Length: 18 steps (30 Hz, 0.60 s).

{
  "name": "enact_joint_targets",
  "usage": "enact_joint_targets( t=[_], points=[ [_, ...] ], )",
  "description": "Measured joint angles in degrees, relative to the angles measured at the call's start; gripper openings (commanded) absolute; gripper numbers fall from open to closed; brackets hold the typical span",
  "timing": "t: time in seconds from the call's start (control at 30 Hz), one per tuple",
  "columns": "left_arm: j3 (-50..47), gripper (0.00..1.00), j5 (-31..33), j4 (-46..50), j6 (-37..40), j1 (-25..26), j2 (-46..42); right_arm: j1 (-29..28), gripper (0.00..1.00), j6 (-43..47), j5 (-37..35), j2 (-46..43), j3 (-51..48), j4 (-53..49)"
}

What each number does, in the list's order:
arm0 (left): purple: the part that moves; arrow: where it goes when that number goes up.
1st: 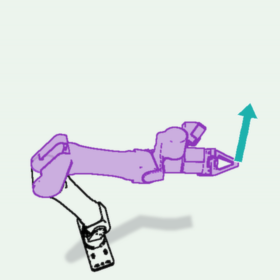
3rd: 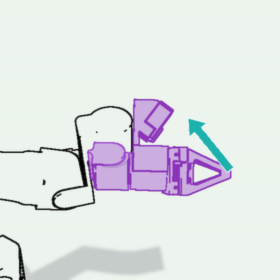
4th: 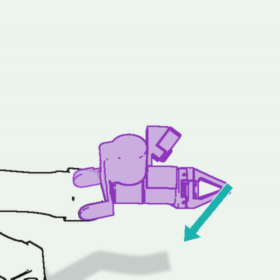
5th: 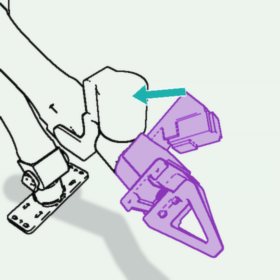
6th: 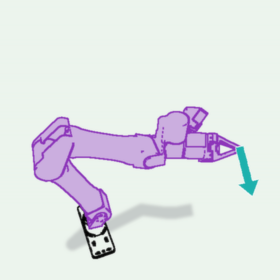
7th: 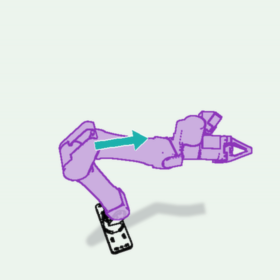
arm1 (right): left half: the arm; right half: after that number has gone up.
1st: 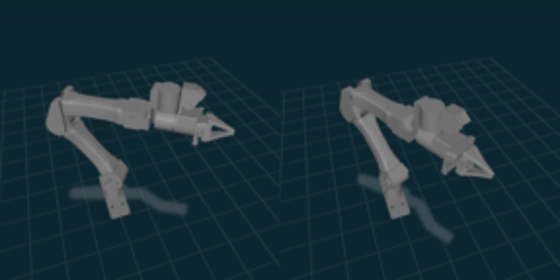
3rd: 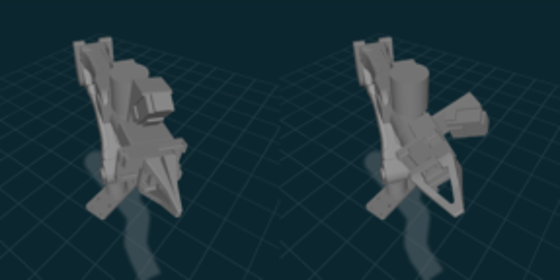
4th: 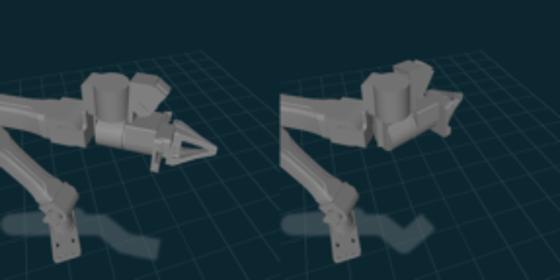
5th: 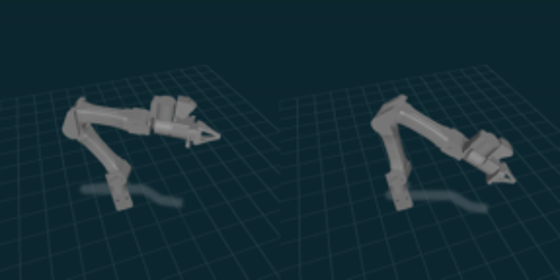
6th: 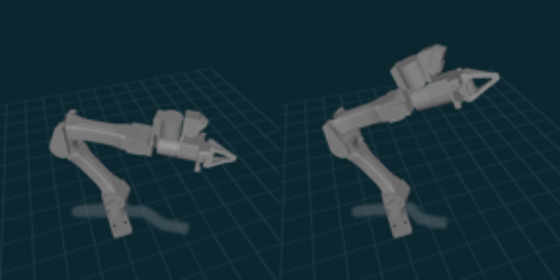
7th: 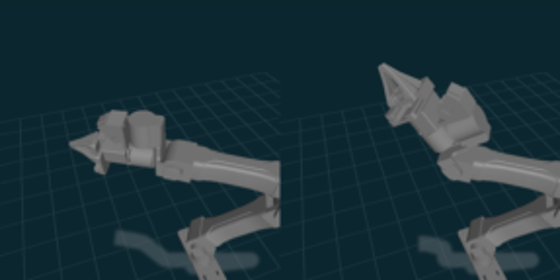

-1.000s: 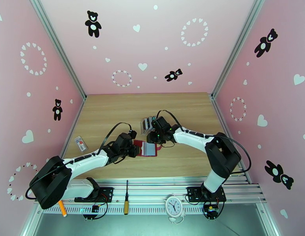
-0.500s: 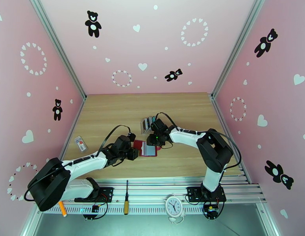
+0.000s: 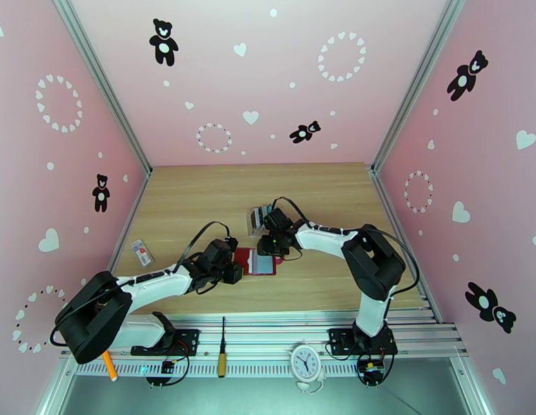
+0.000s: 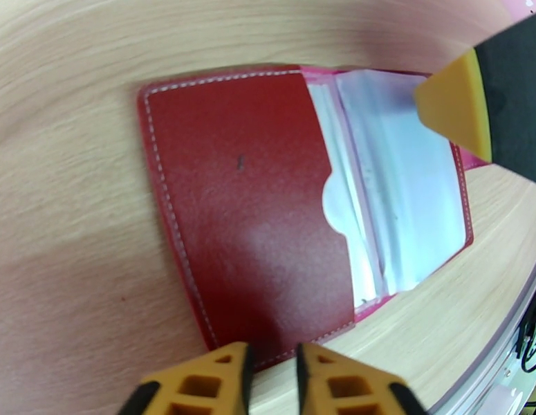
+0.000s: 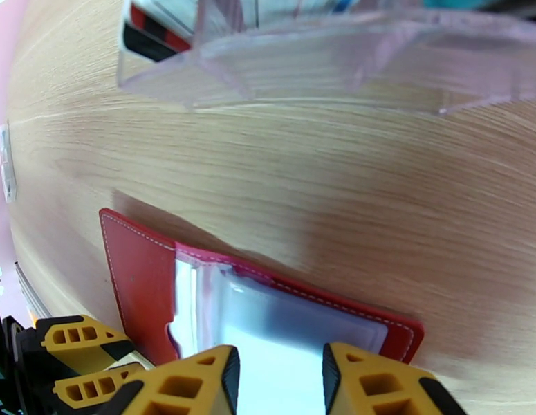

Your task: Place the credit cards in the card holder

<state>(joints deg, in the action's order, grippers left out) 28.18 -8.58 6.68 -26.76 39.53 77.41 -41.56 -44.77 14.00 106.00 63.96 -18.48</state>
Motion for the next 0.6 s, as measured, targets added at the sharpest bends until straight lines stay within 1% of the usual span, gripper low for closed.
enact_joint_targets(
  t=[0.2,0.33,0.5,0.6],
  points=[
    [0.5,0.34,0.0,0.0,0.0,0.0,0.5,-0.4,0.39,0.2,-0.2,0.9,0.6,0.0],
    [0.5,0.37,0.0,0.0,0.0,0.0,0.5,-0.9,0.39,0.2,-0.4,1.1,0.7,0.0],
    [0.5,0.41,-0.4,-0.3,0.0,0.0,0.5,-1.4,0.39,0.2,-0.4,1.7,1.5,0.0],
    [0.5,0.46,-0.9,-0.5,0.1,0.0,0.5,-1.6,0.39,0.2,-0.4,2.0,1.9,0.0]
  ],
)
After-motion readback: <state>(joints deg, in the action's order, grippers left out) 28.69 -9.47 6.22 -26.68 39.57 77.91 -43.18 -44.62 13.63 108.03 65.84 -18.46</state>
